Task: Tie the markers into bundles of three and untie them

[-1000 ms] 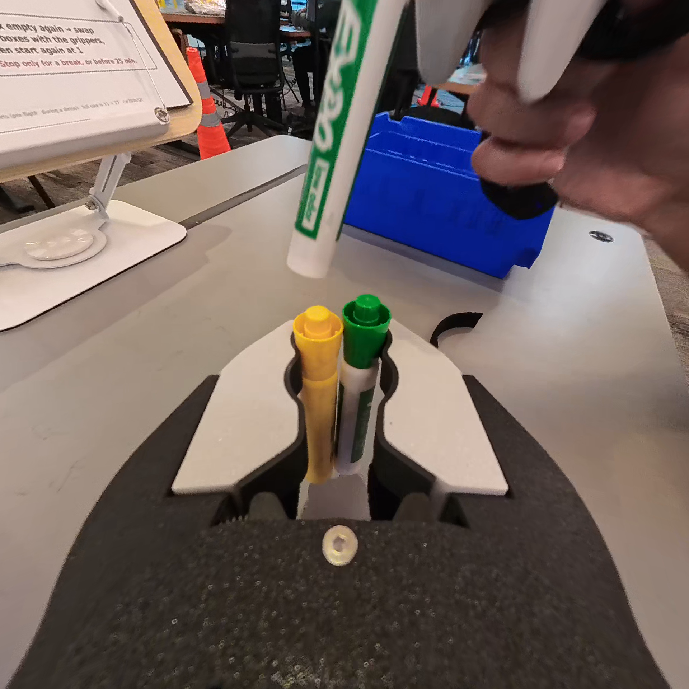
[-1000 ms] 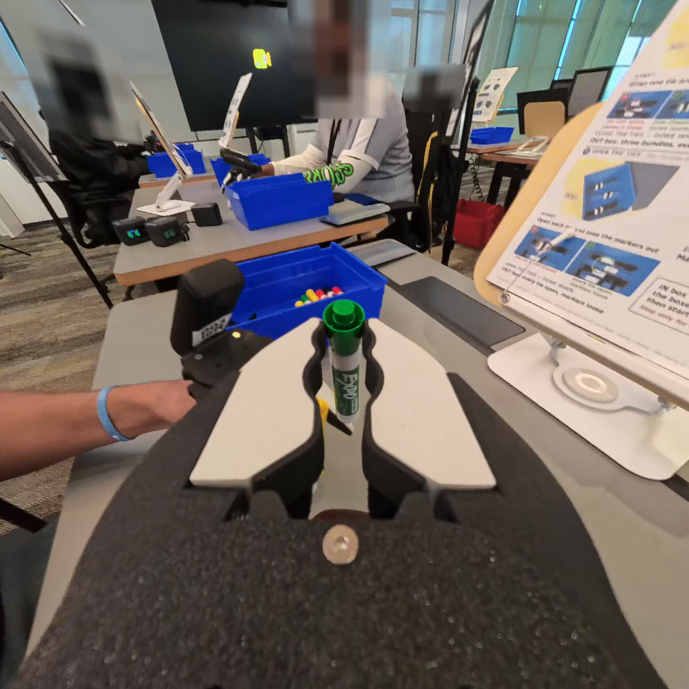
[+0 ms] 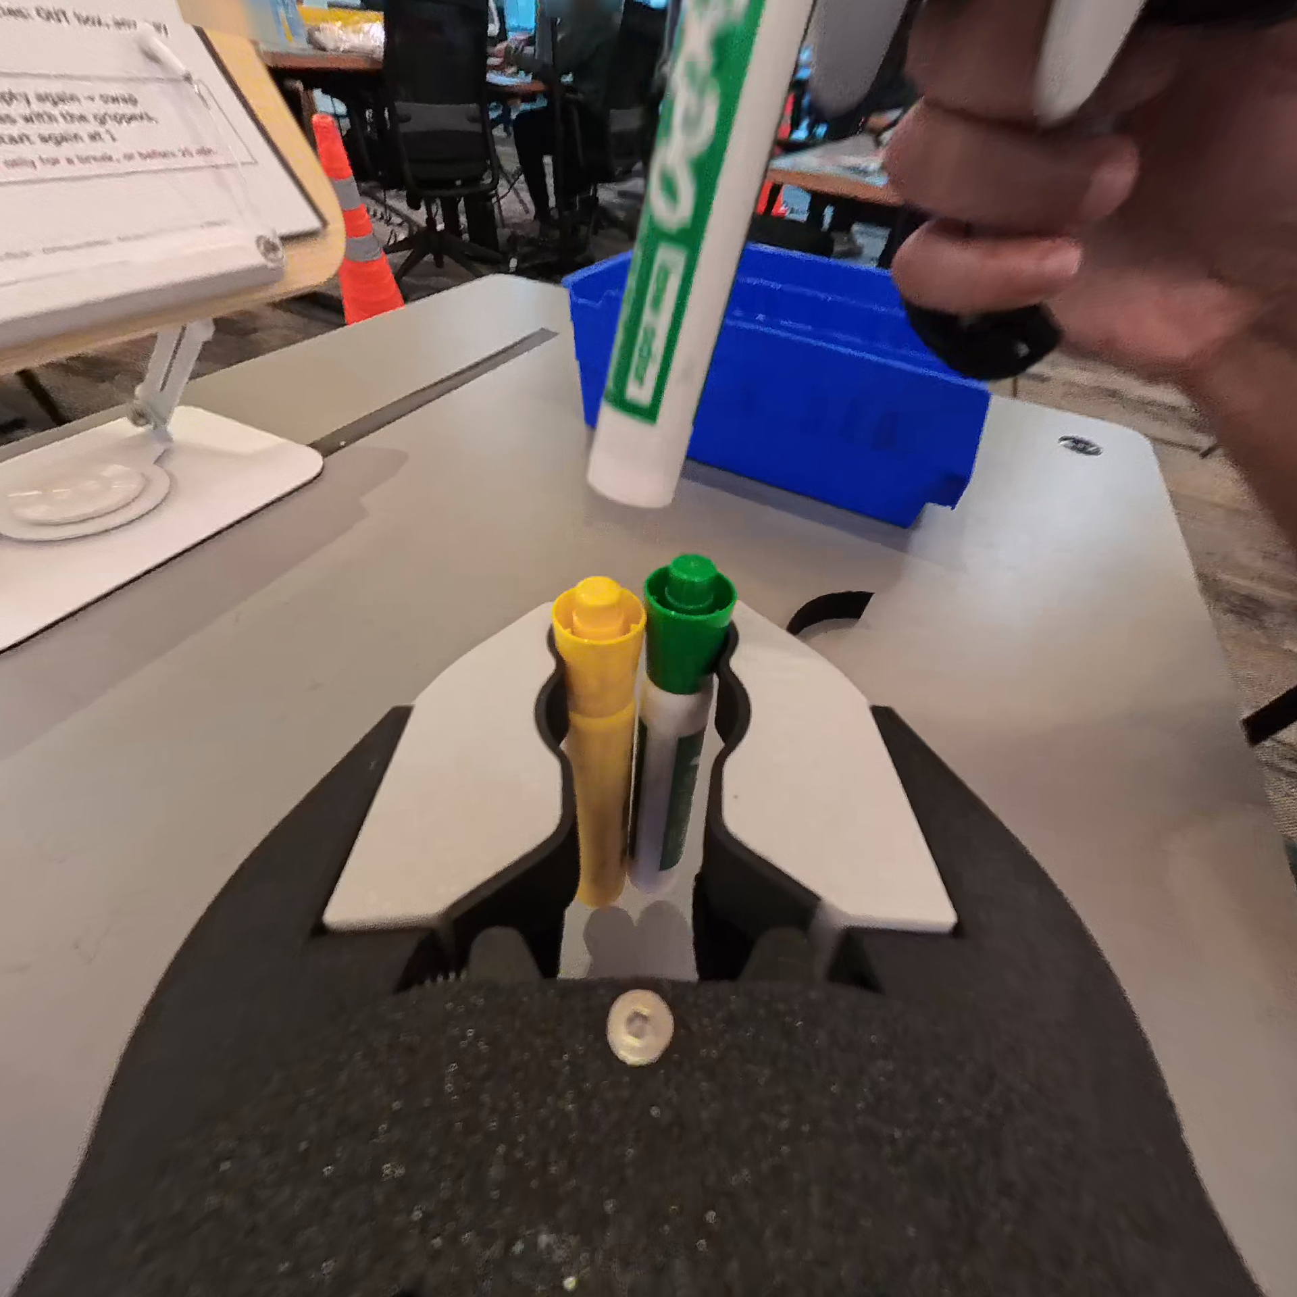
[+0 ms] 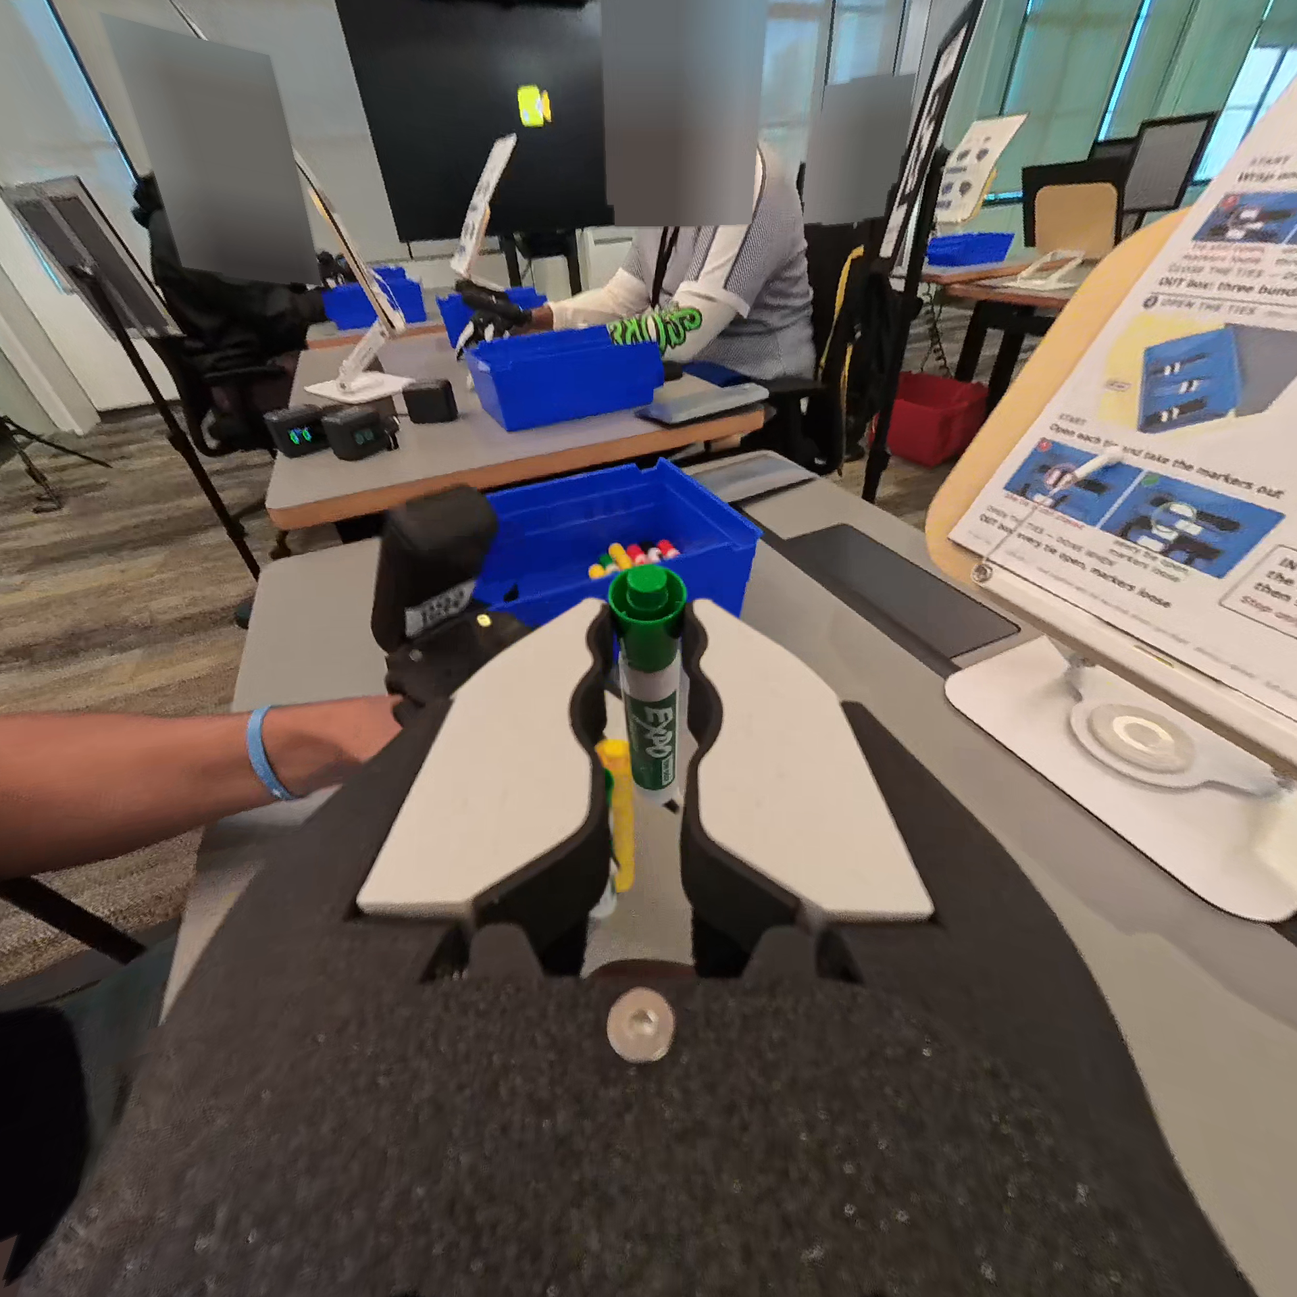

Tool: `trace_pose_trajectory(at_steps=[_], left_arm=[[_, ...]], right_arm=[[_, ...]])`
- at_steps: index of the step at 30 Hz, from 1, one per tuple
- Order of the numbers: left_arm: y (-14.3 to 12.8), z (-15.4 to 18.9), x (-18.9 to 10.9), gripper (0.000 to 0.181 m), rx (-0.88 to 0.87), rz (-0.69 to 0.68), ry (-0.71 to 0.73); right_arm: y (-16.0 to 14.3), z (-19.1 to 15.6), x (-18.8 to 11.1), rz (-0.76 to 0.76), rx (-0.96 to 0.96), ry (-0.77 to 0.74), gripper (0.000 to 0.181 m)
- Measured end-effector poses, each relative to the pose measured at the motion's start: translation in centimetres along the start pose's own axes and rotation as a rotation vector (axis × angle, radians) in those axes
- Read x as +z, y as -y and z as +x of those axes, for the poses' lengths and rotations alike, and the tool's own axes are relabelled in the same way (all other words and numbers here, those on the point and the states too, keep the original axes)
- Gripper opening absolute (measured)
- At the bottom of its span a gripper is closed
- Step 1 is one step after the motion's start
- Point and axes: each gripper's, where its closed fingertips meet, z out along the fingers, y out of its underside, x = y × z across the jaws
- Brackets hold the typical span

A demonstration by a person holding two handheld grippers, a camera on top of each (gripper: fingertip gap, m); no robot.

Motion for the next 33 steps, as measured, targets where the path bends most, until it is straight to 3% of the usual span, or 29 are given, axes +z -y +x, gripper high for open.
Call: trace_pose_trajectory(at_steps=[7,17,21,30,33], left_arm=[[1.6,1.3,-1.0,0.038,-0.016,0.096,-0.109],[1.6,1.3,-1.1,0.037,-0.029,0.088,-0.113],[1.4,1.1,-1.1,0.037,-0.034,0.075,-0.11],[0.8,-0.5,-1.3,0.036,-0.042,0.038,-0.042],[0.4,-1.1,-1.3,0.037,-0.049,0.036,-0.021]], right_arm=[[-5.1,-0.9,1.6,-0.116,0.075,0.106,0.019],[-7.4,-1.6,2.9,-0.129,0.159,0.182,0.019],[-8.0,-0.4,2.6,-0.114,0.187,0.143,0.019],[-13.9,2.2,2.8,-0.205,0.091,-0.004,0.019],[-14.5,2.2,3.2,-0.184,0.053,-0.013,0.019]])
